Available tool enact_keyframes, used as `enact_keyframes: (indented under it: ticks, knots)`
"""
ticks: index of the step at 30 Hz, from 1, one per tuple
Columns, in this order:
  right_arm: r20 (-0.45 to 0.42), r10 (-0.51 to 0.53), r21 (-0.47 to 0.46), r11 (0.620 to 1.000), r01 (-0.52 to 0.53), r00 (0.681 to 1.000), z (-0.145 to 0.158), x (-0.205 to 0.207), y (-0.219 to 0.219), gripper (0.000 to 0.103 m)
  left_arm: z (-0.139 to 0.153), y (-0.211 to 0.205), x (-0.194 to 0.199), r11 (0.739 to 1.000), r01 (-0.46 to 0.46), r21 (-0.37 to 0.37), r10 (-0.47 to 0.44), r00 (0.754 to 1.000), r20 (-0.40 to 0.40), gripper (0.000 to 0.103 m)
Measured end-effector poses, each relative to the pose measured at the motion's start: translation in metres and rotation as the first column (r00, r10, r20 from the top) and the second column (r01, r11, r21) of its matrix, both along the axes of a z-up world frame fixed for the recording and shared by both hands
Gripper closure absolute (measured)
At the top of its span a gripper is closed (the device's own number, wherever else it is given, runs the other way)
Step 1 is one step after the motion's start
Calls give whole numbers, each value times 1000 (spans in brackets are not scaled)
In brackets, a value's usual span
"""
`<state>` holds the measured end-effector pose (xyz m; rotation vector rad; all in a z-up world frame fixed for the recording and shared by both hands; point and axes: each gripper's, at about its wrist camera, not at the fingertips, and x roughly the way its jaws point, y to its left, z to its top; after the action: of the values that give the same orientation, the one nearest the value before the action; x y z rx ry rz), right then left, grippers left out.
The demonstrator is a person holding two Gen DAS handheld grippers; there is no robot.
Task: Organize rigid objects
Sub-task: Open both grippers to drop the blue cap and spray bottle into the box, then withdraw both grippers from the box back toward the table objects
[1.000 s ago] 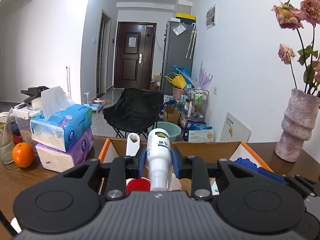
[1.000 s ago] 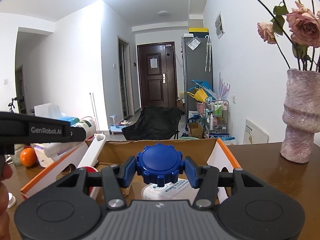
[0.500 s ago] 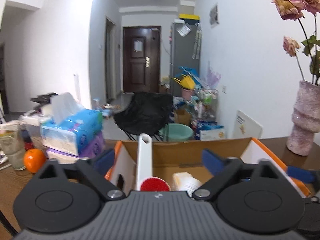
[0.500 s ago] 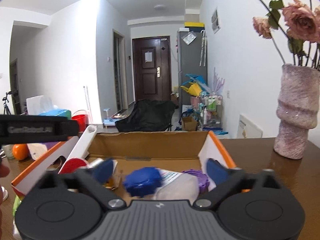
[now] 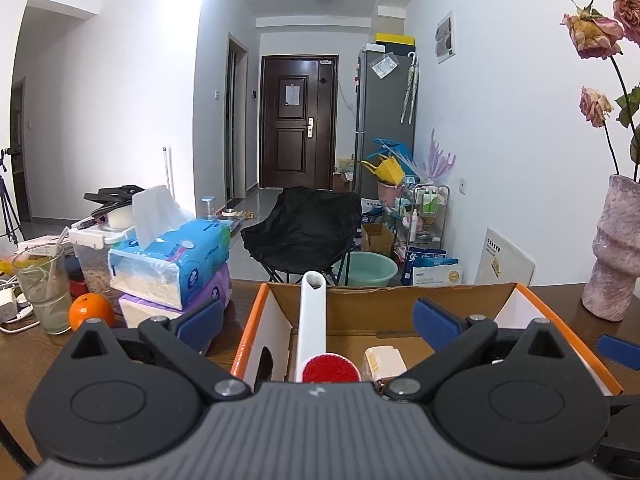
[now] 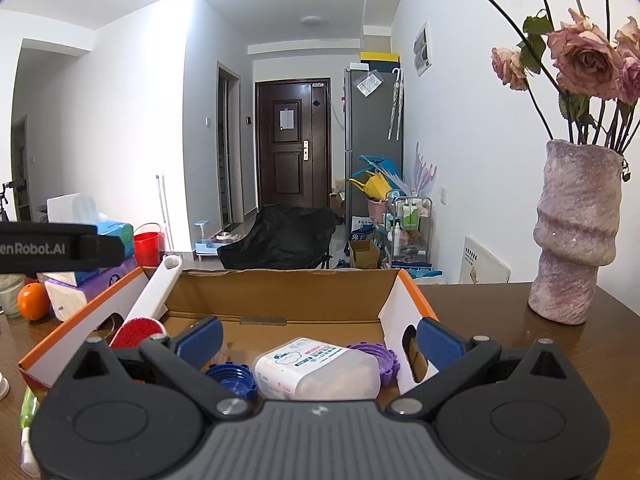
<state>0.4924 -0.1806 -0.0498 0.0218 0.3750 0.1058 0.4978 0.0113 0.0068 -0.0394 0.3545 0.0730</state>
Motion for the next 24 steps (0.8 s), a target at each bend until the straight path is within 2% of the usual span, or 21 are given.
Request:
enact_keyframes:
  ticks: [12, 24]
  knots:
    - [7, -16, 9, 1000, 16, 1000, 3, -38, -4, 0, 5, 5, -38, 1000, 16, 10, -16, 1000, 4, 0]
    - [17, -8, 13, 1000, 8, 1000, 9, -91, 5, 0, 9, 29, -89, 1000, -2, -3, 2, 1000, 15, 0]
